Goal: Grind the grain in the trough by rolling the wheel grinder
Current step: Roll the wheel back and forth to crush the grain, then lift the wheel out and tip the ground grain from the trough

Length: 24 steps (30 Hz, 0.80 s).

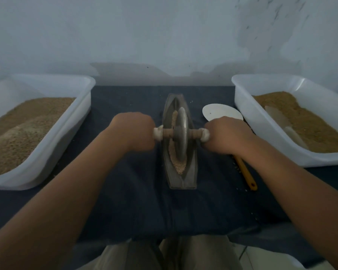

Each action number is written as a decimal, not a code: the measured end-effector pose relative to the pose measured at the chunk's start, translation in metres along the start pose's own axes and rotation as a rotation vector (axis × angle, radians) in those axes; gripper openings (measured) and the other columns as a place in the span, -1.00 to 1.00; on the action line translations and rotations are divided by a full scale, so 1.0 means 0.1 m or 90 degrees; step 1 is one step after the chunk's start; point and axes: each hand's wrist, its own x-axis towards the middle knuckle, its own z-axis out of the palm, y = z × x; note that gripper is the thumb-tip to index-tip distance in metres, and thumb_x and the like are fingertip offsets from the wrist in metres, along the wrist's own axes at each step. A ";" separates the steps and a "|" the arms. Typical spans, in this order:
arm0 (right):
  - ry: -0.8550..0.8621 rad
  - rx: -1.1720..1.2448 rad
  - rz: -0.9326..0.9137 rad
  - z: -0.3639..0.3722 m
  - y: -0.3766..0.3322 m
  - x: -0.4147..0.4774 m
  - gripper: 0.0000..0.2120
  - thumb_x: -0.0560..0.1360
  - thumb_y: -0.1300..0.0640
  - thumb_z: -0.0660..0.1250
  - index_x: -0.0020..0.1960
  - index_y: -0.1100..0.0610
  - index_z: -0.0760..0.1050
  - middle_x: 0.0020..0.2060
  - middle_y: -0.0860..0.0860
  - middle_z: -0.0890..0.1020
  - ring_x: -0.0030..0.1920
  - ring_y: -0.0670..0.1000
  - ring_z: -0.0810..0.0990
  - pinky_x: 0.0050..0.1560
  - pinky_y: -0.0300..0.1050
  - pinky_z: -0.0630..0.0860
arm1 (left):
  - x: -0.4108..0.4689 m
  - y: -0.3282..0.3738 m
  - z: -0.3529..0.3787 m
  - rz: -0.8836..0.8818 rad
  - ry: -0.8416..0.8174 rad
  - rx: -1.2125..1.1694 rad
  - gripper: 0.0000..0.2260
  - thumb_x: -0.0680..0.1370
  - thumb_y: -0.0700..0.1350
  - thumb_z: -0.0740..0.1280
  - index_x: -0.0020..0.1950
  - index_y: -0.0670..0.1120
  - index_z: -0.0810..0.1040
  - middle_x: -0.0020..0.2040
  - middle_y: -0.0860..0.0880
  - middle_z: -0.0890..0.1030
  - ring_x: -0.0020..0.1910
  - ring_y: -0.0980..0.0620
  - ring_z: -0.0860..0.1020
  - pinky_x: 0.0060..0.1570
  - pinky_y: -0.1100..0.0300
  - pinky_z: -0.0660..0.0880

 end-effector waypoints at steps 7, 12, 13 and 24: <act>0.212 0.005 -0.038 -0.23 -0.13 -0.08 -0.72 0.52 -0.07 0.37 -0.30 -0.01 0.42 -0.36 -0.06 0.53 -0.33 0.03 0.54 -0.23 0.04 0.58 | -0.17 -0.01 0.06 -0.050 0.148 -0.086 -0.75 0.46 0.18 0.24 -0.30 0.05 0.46 -0.32 0.10 0.52 -0.31 -0.02 0.53 -0.29 0.13 0.37; 0.365 -0.123 -0.104 -0.58 -0.24 -0.15 -0.79 0.46 -0.02 0.43 -0.23 -0.03 0.41 -0.33 -0.07 0.52 -0.15 0.13 0.52 -0.03 0.04 0.34 | -0.19 0.05 -0.01 -0.126 0.195 -0.200 -0.74 0.46 0.21 0.26 -0.27 0.06 0.51 -0.29 0.11 0.56 -0.26 -0.04 0.57 -0.28 0.13 0.39; 0.387 -0.140 -0.111 -0.66 -0.25 -0.16 -0.86 0.44 0.02 0.44 -0.14 -0.01 0.48 -0.25 -0.04 0.57 -0.07 0.15 0.53 0.12 0.10 0.34 | -0.21 0.08 0.01 -0.146 0.197 -0.229 -0.73 0.46 0.22 0.24 -0.27 0.06 0.52 -0.30 0.11 0.56 -0.27 -0.03 0.57 -0.28 0.12 0.40; 0.523 0.101 -0.221 -1.24 0.13 -0.66 -0.36 0.47 -0.22 0.47 0.47 -0.04 0.40 0.43 0.10 0.41 0.45 0.16 0.38 0.45 0.03 0.28 | -0.52 -0.12 0.26 -0.356 0.276 -0.583 -0.67 0.42 0.31 0.41 -0.15 0.06 0.60 -0.27 0.10 0.65 -0.24 0.08 0.61 -0.24 0.09 0.43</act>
